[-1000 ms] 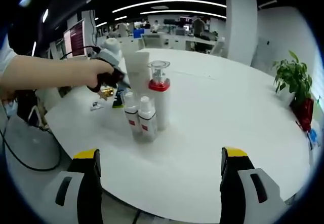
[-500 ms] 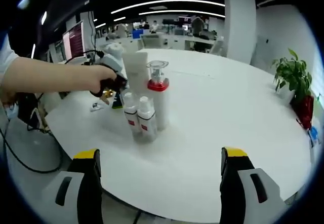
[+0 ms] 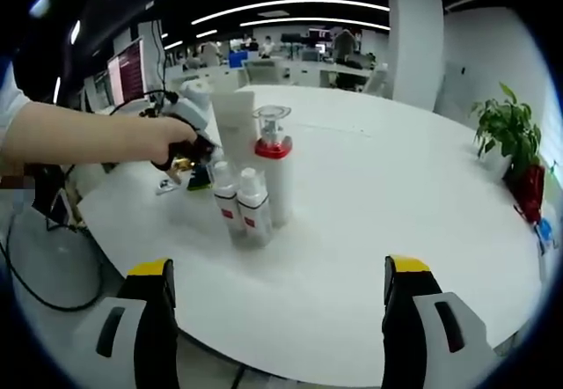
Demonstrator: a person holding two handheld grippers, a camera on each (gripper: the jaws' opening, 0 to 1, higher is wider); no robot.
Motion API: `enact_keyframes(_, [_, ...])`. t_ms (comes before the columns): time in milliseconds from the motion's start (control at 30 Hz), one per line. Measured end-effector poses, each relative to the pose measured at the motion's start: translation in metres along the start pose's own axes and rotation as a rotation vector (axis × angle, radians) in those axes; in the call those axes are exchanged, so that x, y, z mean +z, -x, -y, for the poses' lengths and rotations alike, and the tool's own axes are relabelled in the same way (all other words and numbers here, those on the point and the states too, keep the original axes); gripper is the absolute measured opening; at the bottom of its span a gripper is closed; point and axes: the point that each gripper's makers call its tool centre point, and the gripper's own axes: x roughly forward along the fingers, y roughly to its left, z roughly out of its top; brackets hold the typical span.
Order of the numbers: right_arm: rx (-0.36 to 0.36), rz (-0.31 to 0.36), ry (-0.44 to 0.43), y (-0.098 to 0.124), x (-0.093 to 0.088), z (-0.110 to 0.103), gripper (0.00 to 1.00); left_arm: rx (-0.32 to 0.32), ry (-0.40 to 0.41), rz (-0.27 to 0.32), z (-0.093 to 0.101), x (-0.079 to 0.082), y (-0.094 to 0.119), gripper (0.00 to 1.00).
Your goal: Arrange the skincare products in the storage area until every visible bottle or jar stands upright without overlapping.
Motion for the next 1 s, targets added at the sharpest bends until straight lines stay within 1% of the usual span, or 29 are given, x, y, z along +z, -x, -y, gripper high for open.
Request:
enact_keyframes(67, [-0.001, -0.001, -0.001, 0.000, 0.000, 0.001, 0.98, -0.001, -0.001, 0.003, 0.000, -0.001, 0.001, 0.89])
enact_keyframes(100, [-0.001, 0.000, 0.000, 0.000, 0.000, 0.001, 0.98, 0.004, -0.001, -0.005, -0.001, -0.003, 0.003, 0.90])
enact_keyframes(167, [-0.001, -0.002, 0.001, 0.000, 0.000, 0.000, 0.98, 0.005, -0.018, -0.010, -0.001, -0.004, 0.006, 0.90])
enact_keyframes(233, [-0.001, -0.003, 0.002, 0.000, 0.000, 0.000, 0.98, 0.021, -0.011, -0.004, -0.005, -0.005, 0.010, 0.92])
enact_keyframes(300, [0.000, -0.002, 0.000, 0.000, 0.000, 0.000, 0.98, 0.036, 0.021, -0.004, -0.009, -0.006, 0.012, 0.93])
enact_keyframes(367, [0.000, -0.002, 0.002, 0.000, 0.000, 0.000, 0.98, 0.000, 0.100, -0.047, -0.006, -0.015, 0.008, 0.92])
enact_keyframes(400, [0.000, -0.003, 0.002, 0.000, 0.000, 0.000, 0.98, 0.016, 0.086, -0.026, -0.010, -0.012, 0.007, 0.94])
enact_keyframes(433, [0.002, -0.003, 0.003, 0.000, 0.000, 0.000, 0.98, 0.022, 0.077, -0.027, -0.010, -0.011, 0.007, 0.94])
enact_keyframes(567, [0.001, -0.003, 0.001, 0.000, 0.000, 0.000, 0.98, 0.025, 0.100, -0.028, -0.011, -0.009, 0.006, 0.93])
enact_keyframes(633, [-0.001, -0.004, 0.003, 0.000, 0.000, 0.000, 0.98, 0.029, 0.080, -0.026, -0.012, -0.008, 0.004, 0.92])
enact_keyframes(700, [-0.001, -0.004, 0.002, 0.000, 0.000, 0.000, 0.98, 0.018, 0.028, -0.003, -0.011, -0.006, 0.003, 0.90])
enact_keyframes(733, [-0.002, -0.005, 0.003, 0.000, 0.000, 0.000, 0.98, 0.007, 0.025, 0.016, -0.009, -0.004, 0.003, 0.89])
enact_keyframes(800, [0.000, -0.004, 0.000, 0.000, 0.000, 0.000, 0.98, -0.006, -0.003, 0.035, -0.009, -0.002, 0.004, 0.86])
enact_keyframes(833, [0.000, -0.004, 0.000, 0.000, 0.000, 0.000, 0.98, -0.013, -0.005, 0.040, -0.008, -0.002, 0.004, 0.85])
enact_keyframes(933, [-0.001, -0.005, 0.001, 0.000, 0.000, 0.000, 0.97, -0.035, -0.033, 0.062, -0.007, 0.001, 0.006, 0.75])
enact_keyframes(1000, [-0.001, -0.006, 0.002, 0.000, 0.000, -0.001, 0.97, -0.035, -0.037, 0.063, -0.008, 0.001, 0.006, 0.73])
